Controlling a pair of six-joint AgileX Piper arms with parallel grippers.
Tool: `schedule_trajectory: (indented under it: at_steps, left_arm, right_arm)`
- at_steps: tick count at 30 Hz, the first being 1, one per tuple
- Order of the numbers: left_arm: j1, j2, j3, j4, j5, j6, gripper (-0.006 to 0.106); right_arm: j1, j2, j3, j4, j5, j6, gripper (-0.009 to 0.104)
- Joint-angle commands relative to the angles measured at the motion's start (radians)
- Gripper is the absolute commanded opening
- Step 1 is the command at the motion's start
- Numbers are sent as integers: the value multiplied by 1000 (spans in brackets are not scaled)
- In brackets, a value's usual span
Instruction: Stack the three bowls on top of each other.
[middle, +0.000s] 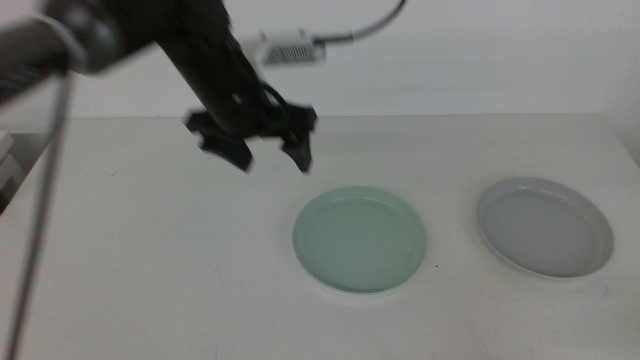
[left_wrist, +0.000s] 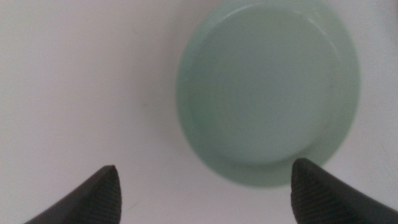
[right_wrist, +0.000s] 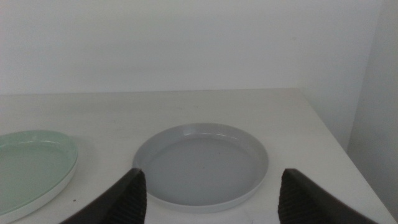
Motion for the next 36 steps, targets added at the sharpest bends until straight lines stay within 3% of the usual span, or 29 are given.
schedule_trajectory:
  at_steps: [1, 5, 14, 24, 30, 36]
  left_arm:
    - [5, -134, -36, 34, 19, -9, 105]
    - [4, -288, 36, 107, -13, -21, 105]
    - [3, -682, 407, 168, -311, -46, 105]
    - [3, -935, 578, 294, -335, -44, 105]
    - [3, -991, 595, 287, -320, -36, 105]
    - [3, -1013, 595, 183, -312, 93, 105]
  right_arm:
    - [2, -27, -6, -14, -81, -11, 54]
    - [2, -27, -6, -14, -81, -11, 54]
    - [2, -27, -6, -14, -81, -11, 54]
    - [2, -27, -6, -14, -81, -11, 54]
    - [2, -27, -6, -14, -81, -11, 54]
    - [2, -27, -6, -14, -81, -11, 54]
